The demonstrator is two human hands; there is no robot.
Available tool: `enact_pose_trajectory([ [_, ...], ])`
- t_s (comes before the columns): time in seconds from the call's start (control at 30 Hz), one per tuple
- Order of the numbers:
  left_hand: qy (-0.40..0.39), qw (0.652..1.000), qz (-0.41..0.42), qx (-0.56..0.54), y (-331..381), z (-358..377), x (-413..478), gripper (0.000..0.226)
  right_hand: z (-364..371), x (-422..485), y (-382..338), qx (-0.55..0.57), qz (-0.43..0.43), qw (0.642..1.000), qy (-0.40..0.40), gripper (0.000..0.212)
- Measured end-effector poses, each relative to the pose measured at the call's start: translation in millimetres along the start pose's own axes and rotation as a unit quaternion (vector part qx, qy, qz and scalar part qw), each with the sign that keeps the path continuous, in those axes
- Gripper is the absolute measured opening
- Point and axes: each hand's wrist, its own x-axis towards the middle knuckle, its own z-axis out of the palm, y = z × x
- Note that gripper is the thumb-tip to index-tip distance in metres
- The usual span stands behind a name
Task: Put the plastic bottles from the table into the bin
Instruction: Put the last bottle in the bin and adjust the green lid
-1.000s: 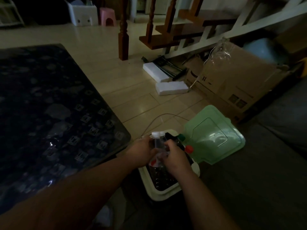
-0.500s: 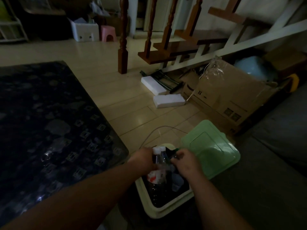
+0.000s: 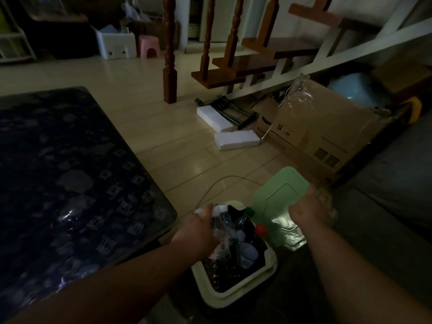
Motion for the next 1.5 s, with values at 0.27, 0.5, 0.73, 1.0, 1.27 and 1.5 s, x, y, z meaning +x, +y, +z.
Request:
enact_pose_trajectory([
  [0.27, -0.053, 0.998, -0.017, -0.014, 8.3, 4.0, 6.8, 0.091, -52.9, -42.2, -37.9, -0.02, -0.11, 0.993, -0.043, 0.014],
  [0.5, -0.072, 0.997, -0.007, 0.034, 9.1, 3.6, 8.8, 0.054, 13.9, -132.3, -82.2, 0.067, -0.269, 0.924, -0.265, 0.019],
  [0.73, -0.105, 0.992, -0.021, 0.062, -4.4, 16.4, 9.2, 0.038, 35.5, -140.0, -83.3, 0.098, -0.288, 0.918, -0.254, 0.023],
  [1.0, -0.135, 0.978, -0.072, -0.144, -5.1, 5.9, -5.2, 0.041, 18.9, -137.4, -80.1, 0.081, -0.304, 0.903, -0.293, 0.029],
  [1.27, 0.0, 0.964, -0.184, -0.192, -1.1, -6.3, -5.6, 0.052, 44.7, -141.6, -93.4, 0.008, -0.317, 0.89, -0.329, 0.031],
  [1.5, -0.074, 0.988, -0.123, -0.064, 9.2, -17.1, 2.0, 0.035, 49.8, -122.1, -84.5, 0.169, -0.289, 0.923, -0.192, 0.027],
])
